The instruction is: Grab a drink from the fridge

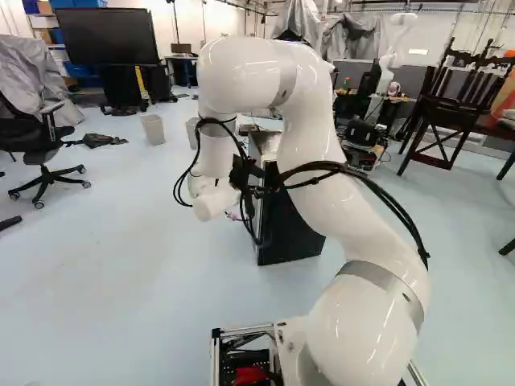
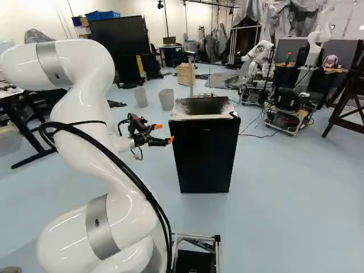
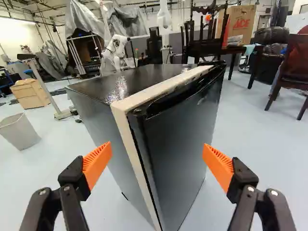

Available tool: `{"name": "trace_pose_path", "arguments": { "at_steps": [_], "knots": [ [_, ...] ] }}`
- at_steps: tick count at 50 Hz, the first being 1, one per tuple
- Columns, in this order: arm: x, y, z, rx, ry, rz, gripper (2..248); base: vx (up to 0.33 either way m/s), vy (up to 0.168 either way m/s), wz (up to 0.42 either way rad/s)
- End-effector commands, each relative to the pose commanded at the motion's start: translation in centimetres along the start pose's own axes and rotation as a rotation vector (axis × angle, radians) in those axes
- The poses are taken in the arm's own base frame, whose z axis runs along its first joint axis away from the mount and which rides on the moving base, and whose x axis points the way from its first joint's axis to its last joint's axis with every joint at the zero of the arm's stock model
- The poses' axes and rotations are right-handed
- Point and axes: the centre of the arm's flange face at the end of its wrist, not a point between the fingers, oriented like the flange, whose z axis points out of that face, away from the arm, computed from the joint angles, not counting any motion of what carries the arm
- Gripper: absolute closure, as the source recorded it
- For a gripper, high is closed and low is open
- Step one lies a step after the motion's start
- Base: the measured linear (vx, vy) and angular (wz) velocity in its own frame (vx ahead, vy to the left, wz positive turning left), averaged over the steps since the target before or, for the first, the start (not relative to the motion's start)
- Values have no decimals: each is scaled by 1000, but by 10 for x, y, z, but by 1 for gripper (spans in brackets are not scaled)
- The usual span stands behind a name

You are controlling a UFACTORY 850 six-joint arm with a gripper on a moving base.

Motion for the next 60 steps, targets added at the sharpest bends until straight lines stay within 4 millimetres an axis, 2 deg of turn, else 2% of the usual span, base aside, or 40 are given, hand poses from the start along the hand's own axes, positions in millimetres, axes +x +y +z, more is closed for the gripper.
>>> {"name": "trace_pose_path", "arguments": {
  "at_steps": [32,47,60],
  "knots": [
    [3,3,13,-28,4,8,3,0,0,0],
    [3,3,13,-28,3,-98,3,0,0,0],
    [3,3,13,-28,2,-117,3,0,0,0]
  ]
}}
